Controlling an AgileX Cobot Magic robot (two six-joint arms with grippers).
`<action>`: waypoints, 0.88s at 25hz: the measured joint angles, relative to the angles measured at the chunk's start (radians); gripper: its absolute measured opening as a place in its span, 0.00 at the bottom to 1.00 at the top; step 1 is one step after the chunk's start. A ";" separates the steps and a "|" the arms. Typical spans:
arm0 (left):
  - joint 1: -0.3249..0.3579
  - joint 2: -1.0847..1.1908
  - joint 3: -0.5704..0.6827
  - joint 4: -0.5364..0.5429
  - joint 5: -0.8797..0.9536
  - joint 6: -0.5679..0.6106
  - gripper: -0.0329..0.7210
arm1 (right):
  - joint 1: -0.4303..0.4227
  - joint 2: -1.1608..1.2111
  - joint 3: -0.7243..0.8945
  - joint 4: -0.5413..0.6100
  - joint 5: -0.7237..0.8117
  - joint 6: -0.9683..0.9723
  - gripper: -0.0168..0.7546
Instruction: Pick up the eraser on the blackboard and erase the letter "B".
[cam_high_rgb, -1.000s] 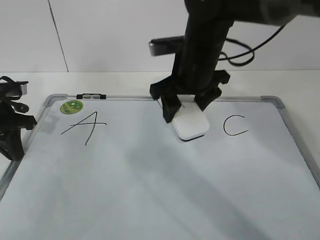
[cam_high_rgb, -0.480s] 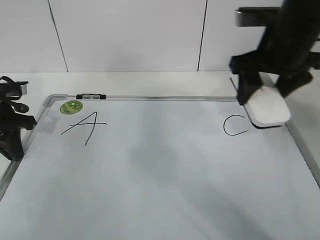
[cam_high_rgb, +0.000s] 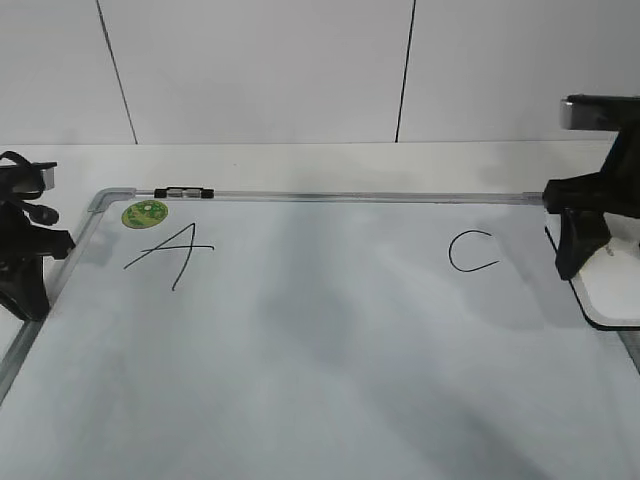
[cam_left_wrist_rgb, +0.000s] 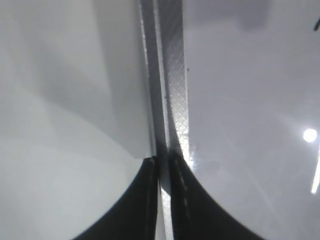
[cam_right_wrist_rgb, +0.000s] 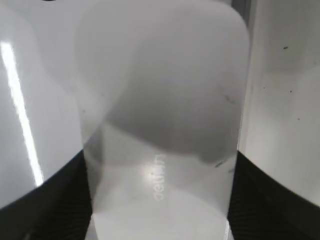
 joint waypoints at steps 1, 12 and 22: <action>0.000 0.000 0.000 0.000 0.000 0.000 0.08 | -0.010 0.015 0.000 0.000 -0.009 0.000 0.75; 0.000 0.000 0.000 -0.007 0.000 0.000 0.08 | -0.049 0.137 0.000 -0.007 -0.062 -0.037 0.75; 0.000 0.000 0.000 -0.011 0.000 0.000 0.08 | -0.056 0.184 0.000 -0.025 -0.088 -0.065 0.75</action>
